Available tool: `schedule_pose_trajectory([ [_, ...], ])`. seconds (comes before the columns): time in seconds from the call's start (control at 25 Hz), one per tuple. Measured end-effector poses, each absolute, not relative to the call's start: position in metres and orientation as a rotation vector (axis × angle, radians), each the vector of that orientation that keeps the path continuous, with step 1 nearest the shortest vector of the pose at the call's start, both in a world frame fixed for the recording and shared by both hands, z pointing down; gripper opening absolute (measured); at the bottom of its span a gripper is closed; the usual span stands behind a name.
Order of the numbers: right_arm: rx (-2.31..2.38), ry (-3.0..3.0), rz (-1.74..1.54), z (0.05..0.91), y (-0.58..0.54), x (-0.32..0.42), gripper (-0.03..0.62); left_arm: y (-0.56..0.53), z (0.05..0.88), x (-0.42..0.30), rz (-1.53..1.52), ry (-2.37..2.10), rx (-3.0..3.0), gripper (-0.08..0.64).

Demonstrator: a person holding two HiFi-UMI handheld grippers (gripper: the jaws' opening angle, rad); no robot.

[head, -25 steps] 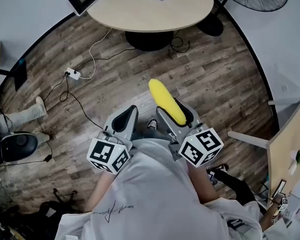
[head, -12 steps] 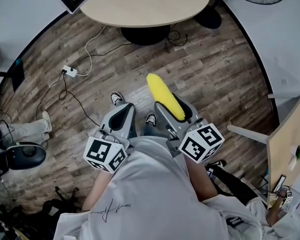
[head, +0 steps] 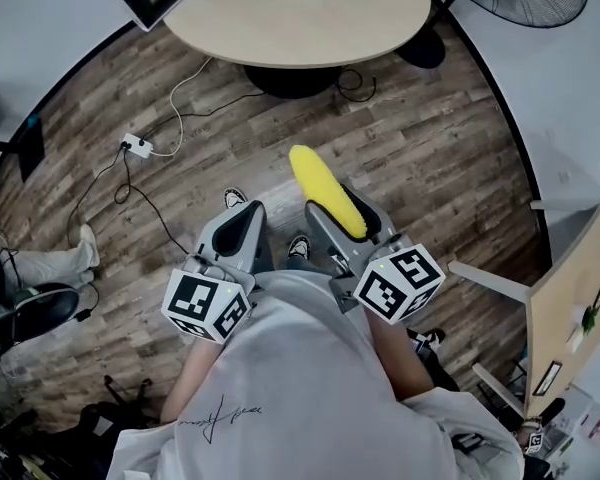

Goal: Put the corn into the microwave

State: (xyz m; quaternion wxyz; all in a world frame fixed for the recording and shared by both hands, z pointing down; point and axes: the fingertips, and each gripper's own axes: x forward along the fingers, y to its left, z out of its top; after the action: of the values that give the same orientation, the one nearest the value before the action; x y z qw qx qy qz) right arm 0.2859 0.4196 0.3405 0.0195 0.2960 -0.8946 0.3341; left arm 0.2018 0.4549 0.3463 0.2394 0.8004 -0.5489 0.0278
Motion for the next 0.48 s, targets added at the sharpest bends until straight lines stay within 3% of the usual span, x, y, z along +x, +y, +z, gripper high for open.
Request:
schedule_pose_trajectory([
  [0.48,0.917,-2.748,1.041,0.336,0.352,0.222,0.261,0.386,0.336,0.132,0.058,-1.524,2.171,-0.012],
])
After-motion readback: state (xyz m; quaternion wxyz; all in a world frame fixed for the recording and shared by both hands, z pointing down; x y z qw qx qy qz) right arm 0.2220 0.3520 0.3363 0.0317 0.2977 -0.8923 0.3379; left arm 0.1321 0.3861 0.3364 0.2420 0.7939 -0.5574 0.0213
